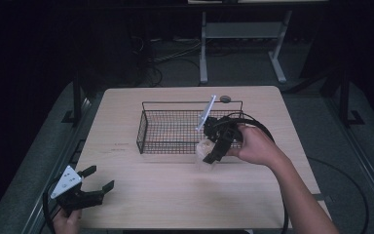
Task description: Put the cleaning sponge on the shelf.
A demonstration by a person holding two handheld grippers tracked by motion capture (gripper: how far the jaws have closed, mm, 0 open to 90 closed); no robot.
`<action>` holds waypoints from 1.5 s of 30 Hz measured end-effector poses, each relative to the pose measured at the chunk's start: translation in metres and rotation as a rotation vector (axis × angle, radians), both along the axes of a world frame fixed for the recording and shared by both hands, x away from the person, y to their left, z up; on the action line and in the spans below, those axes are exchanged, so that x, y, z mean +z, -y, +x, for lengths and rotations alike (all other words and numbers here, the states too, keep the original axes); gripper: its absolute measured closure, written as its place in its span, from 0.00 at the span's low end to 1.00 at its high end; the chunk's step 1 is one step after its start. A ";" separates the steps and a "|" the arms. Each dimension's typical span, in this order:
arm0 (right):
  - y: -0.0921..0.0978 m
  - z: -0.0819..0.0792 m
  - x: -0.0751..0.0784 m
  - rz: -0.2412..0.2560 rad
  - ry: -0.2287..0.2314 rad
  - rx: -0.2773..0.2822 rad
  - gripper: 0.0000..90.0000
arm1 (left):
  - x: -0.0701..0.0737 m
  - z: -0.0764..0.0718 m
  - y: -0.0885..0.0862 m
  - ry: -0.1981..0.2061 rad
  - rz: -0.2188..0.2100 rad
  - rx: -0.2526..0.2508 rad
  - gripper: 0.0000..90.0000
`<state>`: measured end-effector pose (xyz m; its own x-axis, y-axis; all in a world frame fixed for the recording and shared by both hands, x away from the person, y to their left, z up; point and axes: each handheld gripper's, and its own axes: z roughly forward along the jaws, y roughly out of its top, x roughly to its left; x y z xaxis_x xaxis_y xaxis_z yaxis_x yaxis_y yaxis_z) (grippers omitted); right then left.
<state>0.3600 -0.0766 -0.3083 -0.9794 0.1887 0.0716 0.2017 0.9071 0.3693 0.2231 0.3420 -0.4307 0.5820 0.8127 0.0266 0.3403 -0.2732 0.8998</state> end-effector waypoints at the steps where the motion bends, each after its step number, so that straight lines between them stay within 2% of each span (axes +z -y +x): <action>1: 0.000 0.001 0.001 -0.002 0.000 -0.002 0.30 | 0.000 0.000 0.000 0.000 0.001 0.000 0.16; 4: -0.001 0.005 0.005 0.008 -0.002 -0.002 0.30 | 0.000 0.000 0.000 0.000 0.001 -0.001 0.15; 10: -0.002 0.012 0.010 -0.009 -0.003 -0.012 0.30 | 0.000 0.000 0.001 0.000 0.001 -0.001 0.16; 20: -0.001 0.027 0.020 -0.004 -0.002 -0.038 0.30 | 0.000 0.000 0.002 -0.001 0.003 -0.003 0.16; 25: -0.004 0.033 0.024 -0.023 0.006 -0.042 0.30 | 0.000 0.000 0.002 -0.001 0.003 -0.004 0.15; 36: -0.006 0.048 0.031 -0.014 0.007 -0.066 0.30 | 0.000 0.000 0.002 0.002 0.007 -0.005 0.15; 45: -0.011 0.064 0.021 -0.041 -0.020 -0.084 0.30 | 0.001 0.000 0.001 0.003 0.003 -0.002 0.15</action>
<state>0.4243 -0.0655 -0.2877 -0.9585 0.2732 0.0815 0.2846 0.9009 0.3277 0.2233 0.3410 -0.4301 0.5835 0.8115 0.0303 0.3375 -0.2763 0.8999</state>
